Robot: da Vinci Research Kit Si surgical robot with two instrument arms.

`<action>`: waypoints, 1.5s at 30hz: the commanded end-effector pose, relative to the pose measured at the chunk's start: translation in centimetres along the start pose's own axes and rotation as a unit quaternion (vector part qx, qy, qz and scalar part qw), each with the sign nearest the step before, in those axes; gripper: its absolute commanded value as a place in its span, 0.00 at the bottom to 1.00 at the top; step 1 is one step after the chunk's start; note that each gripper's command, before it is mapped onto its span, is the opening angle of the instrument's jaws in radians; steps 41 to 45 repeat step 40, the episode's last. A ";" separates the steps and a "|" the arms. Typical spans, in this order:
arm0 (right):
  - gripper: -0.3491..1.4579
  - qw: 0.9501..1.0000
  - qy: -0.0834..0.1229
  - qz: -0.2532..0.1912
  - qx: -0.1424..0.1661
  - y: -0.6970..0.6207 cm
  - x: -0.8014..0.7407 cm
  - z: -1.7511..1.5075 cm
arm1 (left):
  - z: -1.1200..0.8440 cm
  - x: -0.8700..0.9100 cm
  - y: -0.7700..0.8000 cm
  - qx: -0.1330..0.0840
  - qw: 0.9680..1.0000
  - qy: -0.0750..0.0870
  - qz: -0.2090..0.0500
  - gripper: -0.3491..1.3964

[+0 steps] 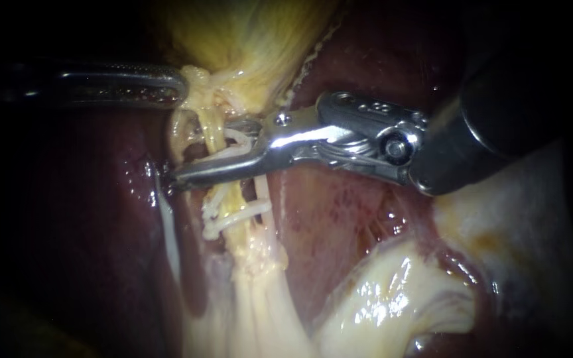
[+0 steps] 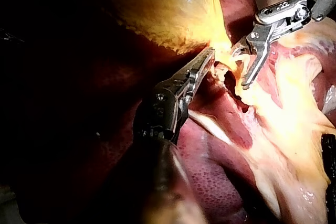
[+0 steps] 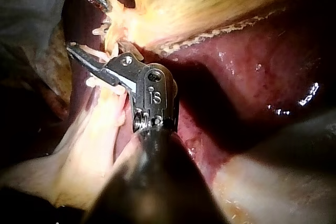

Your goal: Clipping third clip left tube

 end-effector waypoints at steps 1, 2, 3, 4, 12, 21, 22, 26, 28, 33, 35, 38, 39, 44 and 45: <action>0.44 1.000 0.006 0.005 0.009 -0.03 0.02 0.01 | 0.00 0.00 0.00 0.000 1.000 0.000 0.000 0.00; 0.44 1.000 0.008 0.005 0.015 -0.04 0.03 0.02 | 0.00 0.00 0.00 0.000 1.000 0.000 0.000 0.00; 0.44 1.000 0.009 0.008 0.016 -0.06 0.04 0.03 | 0.00 0.00 0.00 0.000 1.000 0.000 0.000 0.00; 0.44 1.000 0.009 0.008 0.017 -0.07 0.04 0.04 | 0.00 0.00 0.00 0.000 1.000 0.000 0.000 0.00; 0.36 1.000 0.018 0.011 0.000 -0.10 0.14 0.00 | 0.00 0.00 0.00 0.000 1.000 0.000 0.000 0.00; 0.08 0.998 0.038 0.021 -0.041 -0.13 0.23 -0.12 | 0.01 0.01 0.00 0.000 1.000 0.000 0.000 0.00; 0.04 0.998 0.039 0.021 -0.043 -0.13 0.23 -0.13 | 0.01 0.01 0.00 0.000 1.000 0.000 0.000 0.00; 0.00 0.997 0.040 0.051 -0.042 -0.11 0.21 -0.18 | 0.02 0.01 0.00 0.001 1.000 0.000 0.000 0.00; 0.00 0.997 0.041 0.054 -0.042 -0.10 0.21 -0.20 | 0.02 0.01 0.00 0.001 1.000 0.000 0.000 0.00; 0.00 0.997 0.040 0.053 -0.042 -0.11 0.20 -0.21 | 0.02 0.01 0.00 0.001 1.000 0.000 0.000 0.00; 0.00 0.997 0.040 0.056 -0.042 -0.10 0.19 -0.20 | 0.03 0.02 0.00 0.001 1.000 0.000 0.000 0.00; 0.00 0.997 0.040 0.059 -0.042 -0.10 0.18 -0.20 | 0.03 0.02 0.00 0.002 1.000 0.000 0.000 0.00; 0.00 0.997 0.040 0.059 -0.042 -0.09 0.18 -0.20 | 0.03 0.02 0.00 0.002 1.000 0.000 0.001 0.00; 0.00 0.997 0.040 0.059 -0.042 -0.09 0.18 -0.21 | 0.03 0.02 0.00 0.002 1.000 0.000 0.001 0.00; 0.00 0.997 0.040 0.059 -0.042 -0.09 0.18 -0.21 | 0.03 0.02 0.00 0.002 1.000 0.000 0.001 0.00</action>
